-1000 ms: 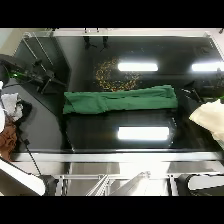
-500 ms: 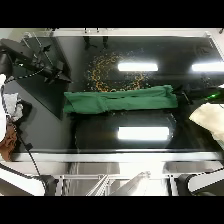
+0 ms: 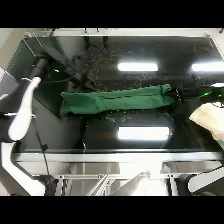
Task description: Fold the shirts.
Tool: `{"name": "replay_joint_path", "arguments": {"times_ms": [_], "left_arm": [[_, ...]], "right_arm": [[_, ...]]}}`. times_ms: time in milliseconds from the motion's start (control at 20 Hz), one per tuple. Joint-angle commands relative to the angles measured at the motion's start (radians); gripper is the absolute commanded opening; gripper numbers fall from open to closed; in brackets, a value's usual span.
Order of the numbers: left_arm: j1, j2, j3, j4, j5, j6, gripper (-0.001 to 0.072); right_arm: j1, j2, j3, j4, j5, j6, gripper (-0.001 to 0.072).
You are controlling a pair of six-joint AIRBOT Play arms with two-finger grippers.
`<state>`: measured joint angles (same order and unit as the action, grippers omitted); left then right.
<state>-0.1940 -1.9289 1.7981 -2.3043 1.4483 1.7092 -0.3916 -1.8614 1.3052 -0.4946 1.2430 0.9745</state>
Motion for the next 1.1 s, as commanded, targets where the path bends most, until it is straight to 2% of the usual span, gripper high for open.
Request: {"name": "replay_joint_path", "arguments": {"times_ms": [0,300,400,600,700,800,900,1050], "left_arm": [[-0.125,-0.114,0.023,0.0,-0.135,-0.032,0.0022],[-0.245,-0.332,0.264,0.01,-0.093,-0.143,0.0021],[-0.257,-0.357,0.274,0.006,-0.094,-0.167,0.0021],[-0.271,-0.364,0.248,-0.005,-0.091,-0.167,0.0021],[-0.288,-0.364,0.252,-0.014,-0.087,-0.166,0.0021],[-0.31,-0.364,0.272,-0.072,-0.102,-0.156,0.0022],[-0.313,-0.34,0.3,-0.185,-0.086,-0.081,0.0021],[-0.206,-0.186,0.297,-0.155,0.098,-0.011,0.0021]], "right_arm": [[-0.012,0.018,0.003,0.058,0.132,-0.021,0.0028],[-0.019,0.021,0.003,0.076,0.309,-0.021,0.0028],[-0.019,0.027,0.003,0.113,0.344,-0.022,0.0028],[-0.013,0.065,0.003,0.336,0.462,-0.048,0.0028],[0.007,0.116,0.003,0.466,0.476,-0.071,0.0028],[0.048,0.174,0.003,0.569,0.475,-0.095,0.0028],[0.113,0.219,0.003,0.592,0.466,-0.111,0.0028],[0.272,0.253,0.003,0.577,0.364,-0.119,0.0028]]}}
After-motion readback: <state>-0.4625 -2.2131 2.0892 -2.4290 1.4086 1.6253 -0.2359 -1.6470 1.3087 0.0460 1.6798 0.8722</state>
